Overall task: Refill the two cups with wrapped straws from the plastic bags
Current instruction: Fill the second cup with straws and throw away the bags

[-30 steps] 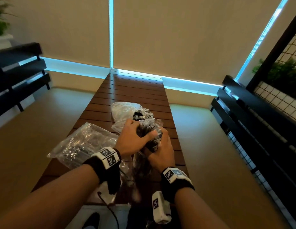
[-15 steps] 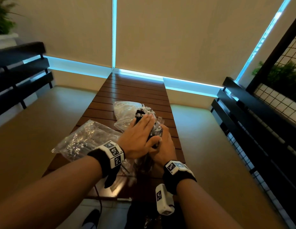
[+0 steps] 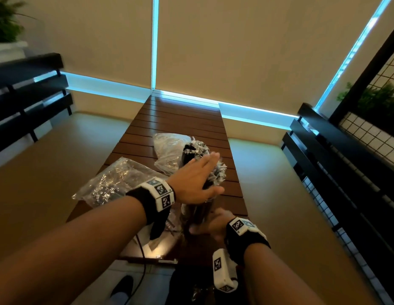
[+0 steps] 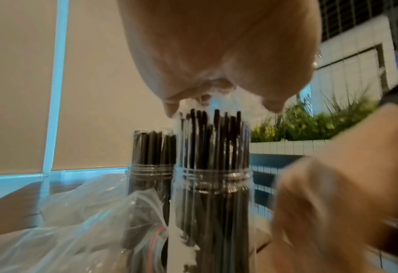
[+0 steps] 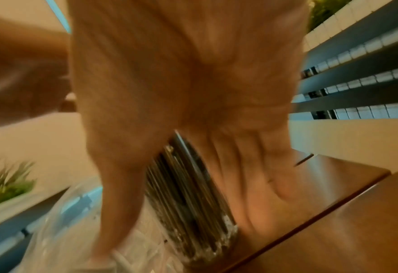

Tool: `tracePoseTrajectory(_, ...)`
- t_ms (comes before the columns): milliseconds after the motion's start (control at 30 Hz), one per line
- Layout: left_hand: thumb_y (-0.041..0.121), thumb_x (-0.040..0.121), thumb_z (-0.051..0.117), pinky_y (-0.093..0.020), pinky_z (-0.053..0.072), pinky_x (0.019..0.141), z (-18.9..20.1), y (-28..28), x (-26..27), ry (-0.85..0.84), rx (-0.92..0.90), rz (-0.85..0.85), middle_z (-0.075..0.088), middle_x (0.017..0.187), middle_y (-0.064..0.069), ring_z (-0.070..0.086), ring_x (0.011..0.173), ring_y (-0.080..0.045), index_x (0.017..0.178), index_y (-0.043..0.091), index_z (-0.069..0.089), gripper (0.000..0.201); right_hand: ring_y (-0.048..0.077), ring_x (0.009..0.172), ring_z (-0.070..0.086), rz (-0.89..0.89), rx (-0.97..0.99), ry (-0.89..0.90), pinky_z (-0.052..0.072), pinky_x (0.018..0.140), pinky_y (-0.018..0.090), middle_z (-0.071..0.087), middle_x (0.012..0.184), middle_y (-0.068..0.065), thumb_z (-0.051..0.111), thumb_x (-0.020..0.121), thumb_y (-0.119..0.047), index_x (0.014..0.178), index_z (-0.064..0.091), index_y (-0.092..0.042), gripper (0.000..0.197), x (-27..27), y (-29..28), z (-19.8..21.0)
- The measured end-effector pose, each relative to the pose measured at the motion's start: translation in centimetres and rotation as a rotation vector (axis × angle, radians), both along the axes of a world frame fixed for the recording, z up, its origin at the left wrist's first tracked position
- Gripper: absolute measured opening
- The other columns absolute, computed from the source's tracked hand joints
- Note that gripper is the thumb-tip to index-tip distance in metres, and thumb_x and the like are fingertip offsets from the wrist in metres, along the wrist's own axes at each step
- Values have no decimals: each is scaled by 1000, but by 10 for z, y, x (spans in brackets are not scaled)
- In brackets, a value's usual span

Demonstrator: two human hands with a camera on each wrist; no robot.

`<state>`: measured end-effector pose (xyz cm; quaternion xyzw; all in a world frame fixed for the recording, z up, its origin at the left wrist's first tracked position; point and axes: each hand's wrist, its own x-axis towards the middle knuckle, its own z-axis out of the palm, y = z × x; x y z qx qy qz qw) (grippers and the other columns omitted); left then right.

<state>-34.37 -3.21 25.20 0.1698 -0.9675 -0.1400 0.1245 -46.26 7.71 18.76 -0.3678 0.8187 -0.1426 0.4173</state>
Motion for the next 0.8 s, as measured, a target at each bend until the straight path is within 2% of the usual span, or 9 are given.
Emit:
tracePoseTrajectory(33, 69, 92, 39, -44, 16, 119, 6, -2, 6, 112, 89, 13, 1, 166, 1, 13, 150, -17, 158, 23, -5, 92, 15, 73, 64, 77, 123, -62, 55, 74, 32, 68, 82, -4, 86, 71, -35, 104, 67, -30, 38, 3, 5, -1)
tracePoseTrajectory(100, 66, 92, 43, -40, 26, 111, 11, -12, 20, 327, 240, 137, 15, 163, 0, 27, 143, -18, 158, 27, 7, 85, 17, 68, 67, 238, 185, 55, 59, 72, 31, 70, 75, -2, 75, 83, -35, 88, 68, -24, 14, 12, 5, -9)
tracePoseTrajectory(167, 57, 96, 47, -39, 36, 109, 3, -32, 39, 391, 340, 342, 32, 151, -5, 40, 135, -22, 152, 24, 29, 67, 20, 76, 70, 315, 65, 216, 59, 77, 31, 74, 84, 5, 64, 88, -36, 71, 65, -20, 23, 24, -5, -21)
tracePoseTrajectory(233, 46, 97, 51, -42, 39, 109, -16, -53, 64, 199, 338, 536, 36, 147, -10, 44, 133, -27, 146, 17, 41, 58, 28, 86, 69, 346, -92, 291, 57, 80, 34, 73, 96, 13, 58, 89, -28, 77, 68, -17, 19, 44, -16, -27)
tracePoseTrajectory(333, 38, 96, 55, -39, 28, 115, -47, -64, 103, -164, 290, 613, 27, 155, -17, 31, 143, -33, 151, 10, 32, 65, 35, 98, 64, 437, -241, 381, 54, 84, 38, 68, 105, 14, 57, 91, -21, 98, 66, -13, 14, 74, -35, -31)
tracePoseTrajectory(467, 41, 86, 66, -42, 24, 119, -94, -77, 145, -278, 337, 674, 16, 161, -16, 23, 146, -35, 157, 20, 14, 90, 34, 108, 61, 472, -328, 525, 53, 85, 39, 62, 116, 12, 63, 90, -17, 112, 59, -12, 23, 98, -66, -47)
tracePoseTrajectory(567, 48, 78, 70, -43, 28, 118, -117, -85, 165, -334, 398, 698, 14, 160, -16, 26, 144, -37, 156, 20, 11, 103, 36, 115, 57, 459, -195, 569, 52, 90, 43, 55, 125, 15, 57, 92, -11, 127, 50, -9, 36, 106, -82, -66)
tracePoseTrajectory(733, 49, 86, 64, -37, 29, 118, -137, -92, 184, -403, 384, 645, 9, 164, -11, 26, 146, -31, 157, 18, 13, 93, 28, 104, 64, 461, -79, 565, 53, 91, 38, 64, 113, 10, 56, 93, -18, 110, 63, -9, 20, 103, -109, -87)
tracePoseTrajectory(800, 39, 90, 63, -34, 27, 117, -140, -95, 186, -367, 388, 634, 13, 163, -10, 24, 148, -29, 157, 17, 19, 83, 24, 97, 66, 538, -67, 581, 53, 80, 29, 66, 99, 3, 61, 91, -21, 94, 65, -14, 9, 97, -126, -89)
